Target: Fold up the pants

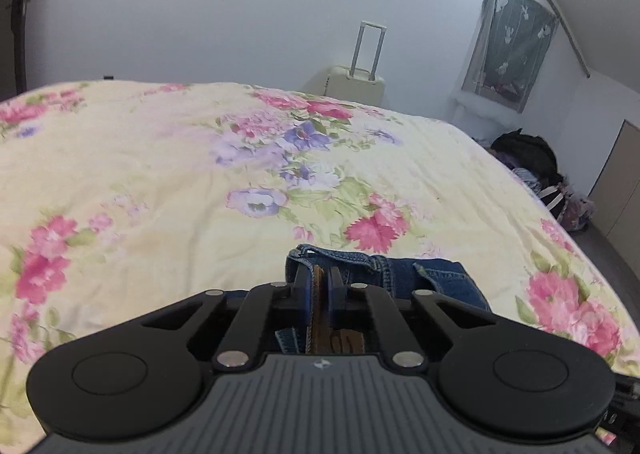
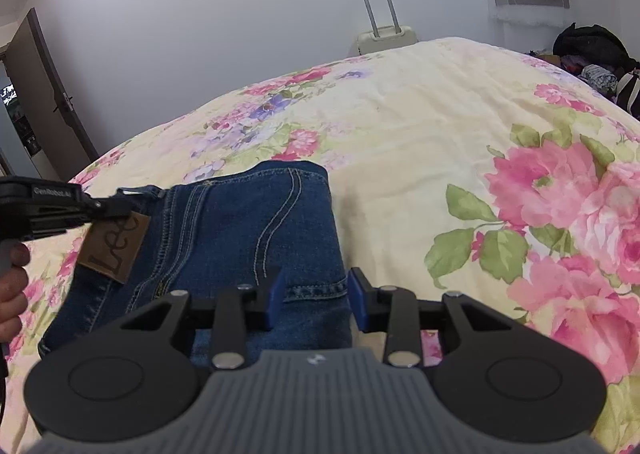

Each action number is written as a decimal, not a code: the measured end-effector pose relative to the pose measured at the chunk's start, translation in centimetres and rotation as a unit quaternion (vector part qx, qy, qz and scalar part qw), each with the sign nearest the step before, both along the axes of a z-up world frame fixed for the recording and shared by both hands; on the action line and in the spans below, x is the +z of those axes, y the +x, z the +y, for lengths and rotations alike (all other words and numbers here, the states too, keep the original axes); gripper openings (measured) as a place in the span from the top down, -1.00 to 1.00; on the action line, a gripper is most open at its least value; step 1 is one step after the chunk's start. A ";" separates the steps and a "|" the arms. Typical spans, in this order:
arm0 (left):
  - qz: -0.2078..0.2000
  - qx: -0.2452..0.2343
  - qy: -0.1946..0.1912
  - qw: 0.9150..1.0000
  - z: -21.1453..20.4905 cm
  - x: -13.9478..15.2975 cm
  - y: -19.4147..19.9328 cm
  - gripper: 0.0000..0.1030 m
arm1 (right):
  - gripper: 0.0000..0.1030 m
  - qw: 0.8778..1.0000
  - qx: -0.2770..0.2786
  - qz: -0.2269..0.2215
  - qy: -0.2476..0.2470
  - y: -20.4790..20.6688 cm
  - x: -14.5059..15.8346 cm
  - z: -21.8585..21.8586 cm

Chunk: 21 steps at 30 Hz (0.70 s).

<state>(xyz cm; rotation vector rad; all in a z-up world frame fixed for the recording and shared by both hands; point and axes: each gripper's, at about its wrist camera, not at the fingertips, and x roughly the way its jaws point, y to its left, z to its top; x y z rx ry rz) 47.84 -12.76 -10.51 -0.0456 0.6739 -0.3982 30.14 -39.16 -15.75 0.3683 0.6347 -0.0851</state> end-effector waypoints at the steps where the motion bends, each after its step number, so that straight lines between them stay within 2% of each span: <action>1: 0.013 0.001 0.021 1.000 -0.1 -0.4 0.4 0.85 | 0.81 1.000 0.003 -0.008 -0.002 -0.1 0.4 0.0; 3: 0.039 0.007 0.053 0.998 -0.3 -2.0 1.3 0.85 | 0.88 1.000 0.012 -0.018 -0.006 -0.1 0.9 0.0; 4: 0.042 0.005 0.065 0.997 -0.4 -2.9 1.6 0.85 | 1.00 1.000 0.021 -0.020 -0.008 0.1 1.0 0.2; 7: 0.038 0.005 0.090 0.995 -0.9 -4.9 2.4 0.84 | 1.00 0.999 0.050 -0.009 -0.017 0.8 0.3 1.1; 11: 0.050 0.008 0.137 0.989 -1.3 -7.2 4.3 0.82 | 1.00 0.997 0.071 0.033 -0.026 2.5 -1.9 2.7; 13: 0.059 0.003 0.154 0.986 -1.5 -8.1 4.9 0.89 | 1.00 0.995 0.082 0.058 -0.005 3.4 -3.8 2.9; 15: 0.057 -0.001 0.168 0.984 -1.9 -8.1 4.9 0.90 | 1.00 0.994 0.085 0.070 -0.004 3.9 -5.3 3.2; 18: 0.038 -0.009 0.210 0.977 -3.0 -7.5 4.3 0.89 | 1.00 0.993 0.085 0.077 0.008 4.3 -5.3 2.8; 21: 0.004 -0.002 0.214 0.977 -2.9 -5.2 2.4 0.84 | 1.00 0.994 0.079 0.066 0.045 3.5 -4.6 1.5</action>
